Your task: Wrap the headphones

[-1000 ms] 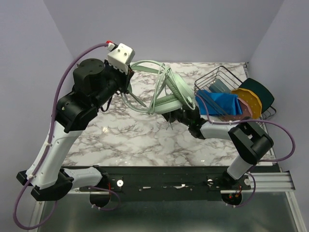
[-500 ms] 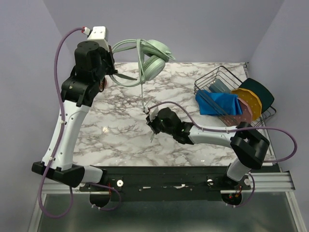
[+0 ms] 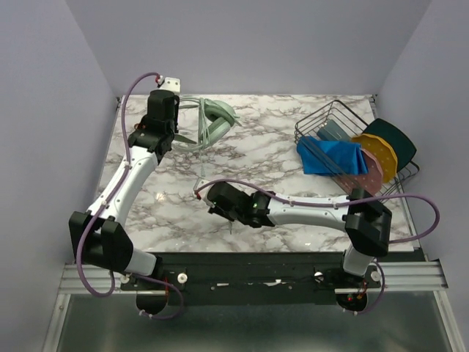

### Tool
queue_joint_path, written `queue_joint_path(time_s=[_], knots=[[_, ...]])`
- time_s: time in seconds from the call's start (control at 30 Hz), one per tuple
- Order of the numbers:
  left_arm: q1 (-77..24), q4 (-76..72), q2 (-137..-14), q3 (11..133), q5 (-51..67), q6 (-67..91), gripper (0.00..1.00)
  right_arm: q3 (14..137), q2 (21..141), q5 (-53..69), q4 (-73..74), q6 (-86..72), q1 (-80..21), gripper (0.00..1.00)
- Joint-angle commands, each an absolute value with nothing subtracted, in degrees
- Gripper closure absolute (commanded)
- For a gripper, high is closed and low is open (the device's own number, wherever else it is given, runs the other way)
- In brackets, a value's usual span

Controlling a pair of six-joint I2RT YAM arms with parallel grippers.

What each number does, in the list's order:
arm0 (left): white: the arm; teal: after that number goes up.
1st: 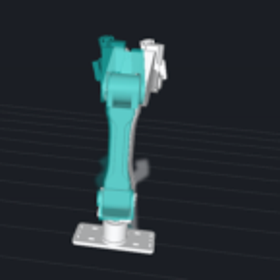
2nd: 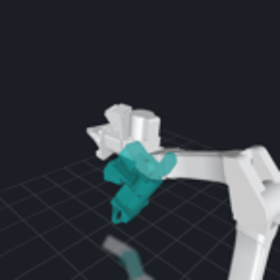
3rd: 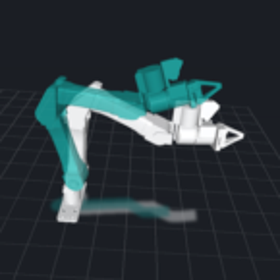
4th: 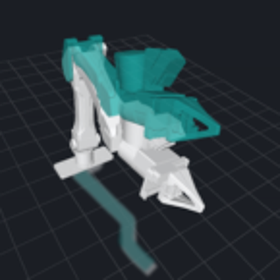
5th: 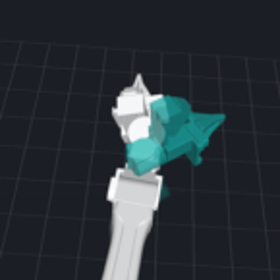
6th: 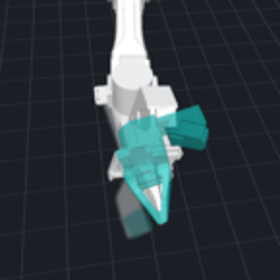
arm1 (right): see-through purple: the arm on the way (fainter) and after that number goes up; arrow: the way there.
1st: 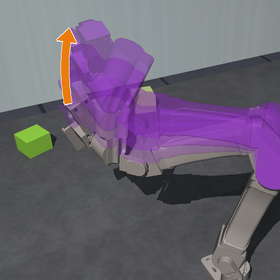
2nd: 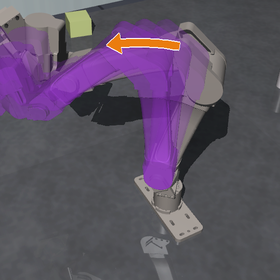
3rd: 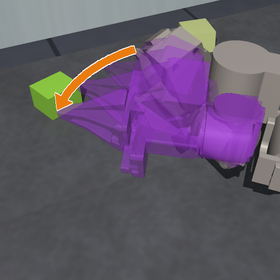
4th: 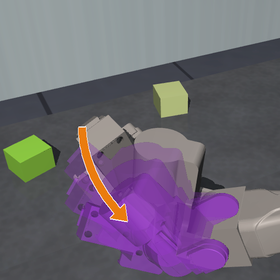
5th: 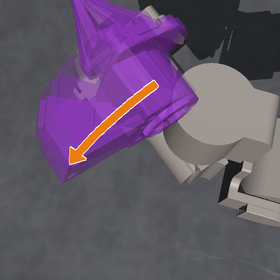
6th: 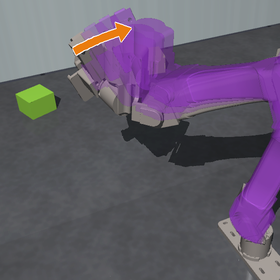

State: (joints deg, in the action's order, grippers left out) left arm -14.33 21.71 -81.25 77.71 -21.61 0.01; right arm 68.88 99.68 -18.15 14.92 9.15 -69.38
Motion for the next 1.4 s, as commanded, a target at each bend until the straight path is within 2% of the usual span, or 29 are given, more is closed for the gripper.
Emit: queue_joint_path(time_s=[0.0, 0.1, 0.3, 0.47, 0.63, 1.0, 1.13, 1.2, 1.37], knots=[[-14.06, -1.82, -81.03, 71.82, -29.09, -12.28, 1.0, 72.42, 98.79, -28.11, 37.16, 10.72, -70.84, 0.99], [-15.38, -6.13, -81.21, 66.55, -28.48, -20.28, 1.0, 73.91, 96.61, -32.77, 42.62, 10.98, -70.84, 0.99], [-24.51, -12.57, -78.49, 54.85, -28.57, -32.69, 1.0, 74.7, 91.58, -39.63, 39.64, 18.53, -70.66, 0.99], [-30.14, -11.34, -76.12, 50.28, -27.86, -35.94, 1.0, 76.99, 90.18, -40.17, 36.49, 22.32, -67.25, 0.99], [-32.69, -3.35, -73.83, 49.31, -22.77, -34.02, 1.0, 76.47, 88.42, -40.52, 31.65, 25.91, -61.01, 0.99], [-35.68, 10.45, -66.63, 48.52, -9.24, -28.83, 1.0, 68.3, 85.08, -41.66, 7.93, 36.64, -52.3, 0.99], [-36.04, 10.99, -66.88, 48.34, -10.97, -29.7, 1.0, 62.41, 85.16, -45.42, -5.95, 50.92, -52.21, 0.94], [-36.12, 11.16, -67.58, 48.87, -11.69, -29.97, 1.0, 59.7, 86.39, -47.71, -14.9, 56.66, -52.21, 0.88], [-36.21, 11.16, -68.11, 50.18, -12.56, -29.62, 1.0, 57.66, 88.86, -52.11, -32.23, 69.86, -52.29, 0.88]])
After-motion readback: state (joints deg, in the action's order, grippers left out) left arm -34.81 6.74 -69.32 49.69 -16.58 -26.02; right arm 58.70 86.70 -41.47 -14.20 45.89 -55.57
